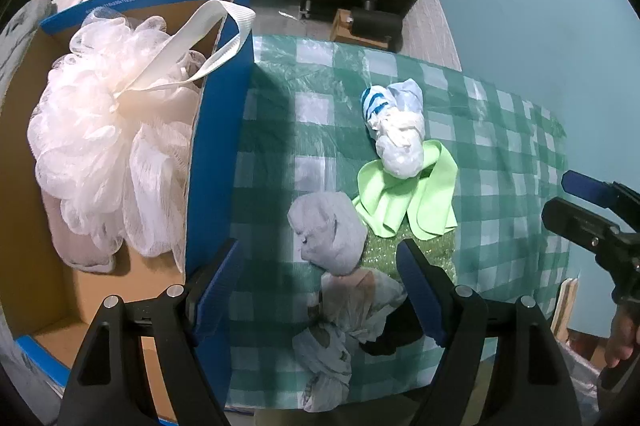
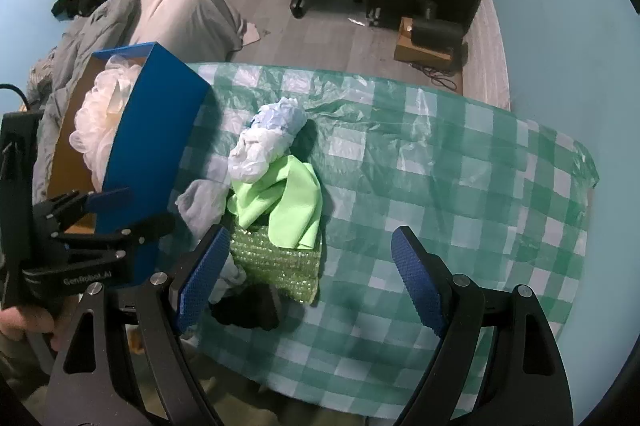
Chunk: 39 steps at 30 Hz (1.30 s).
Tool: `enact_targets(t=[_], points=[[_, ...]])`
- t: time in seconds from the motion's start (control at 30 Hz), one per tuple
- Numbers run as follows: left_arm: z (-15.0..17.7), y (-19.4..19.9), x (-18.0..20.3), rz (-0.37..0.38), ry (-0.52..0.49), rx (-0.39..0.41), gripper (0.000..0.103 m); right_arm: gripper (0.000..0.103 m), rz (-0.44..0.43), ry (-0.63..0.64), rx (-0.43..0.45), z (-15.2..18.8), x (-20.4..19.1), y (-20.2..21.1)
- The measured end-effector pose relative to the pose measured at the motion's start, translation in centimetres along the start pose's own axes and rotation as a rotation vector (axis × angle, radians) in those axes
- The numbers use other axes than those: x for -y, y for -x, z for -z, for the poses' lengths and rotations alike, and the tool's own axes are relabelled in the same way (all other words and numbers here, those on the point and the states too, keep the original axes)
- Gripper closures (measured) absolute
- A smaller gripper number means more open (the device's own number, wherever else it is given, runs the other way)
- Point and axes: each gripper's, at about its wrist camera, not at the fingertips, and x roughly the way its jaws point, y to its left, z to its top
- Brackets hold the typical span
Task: Organize soft objects
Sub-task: 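Move both tools back over the remaining socks and cloths on the table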
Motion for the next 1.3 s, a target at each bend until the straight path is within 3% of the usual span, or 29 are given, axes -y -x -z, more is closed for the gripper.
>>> enact_targets(t=[0.67, 0.97, 1.13, 1.3], points=[[-0.8, -0.4, -2.8, -0.095, -0.03, 0.024, 0.021, 0.019, -0.011, 0.047, -0.028, -2.1, -1.5, -2.6], [-0.4, -0.5, -1.7, -0.018, 0.0, -0.015, 0.02, 0.02, -0.011, 0.113, -0.051, -4.5, -3.4, -4.6], [-0.3, -2.0, -0.2, -0.015, -0.012, -0.031, 0.02, 0.02, -0.016, 0.14, -0.074, -5.8, -4.0, -6.2], [-0.8, -3.5, -0.7, -0.012, 0.066, -0.04, 0.02, 0.02, 0.002, 0.145, -0.11, -6.8, -3.9, -8.2]])
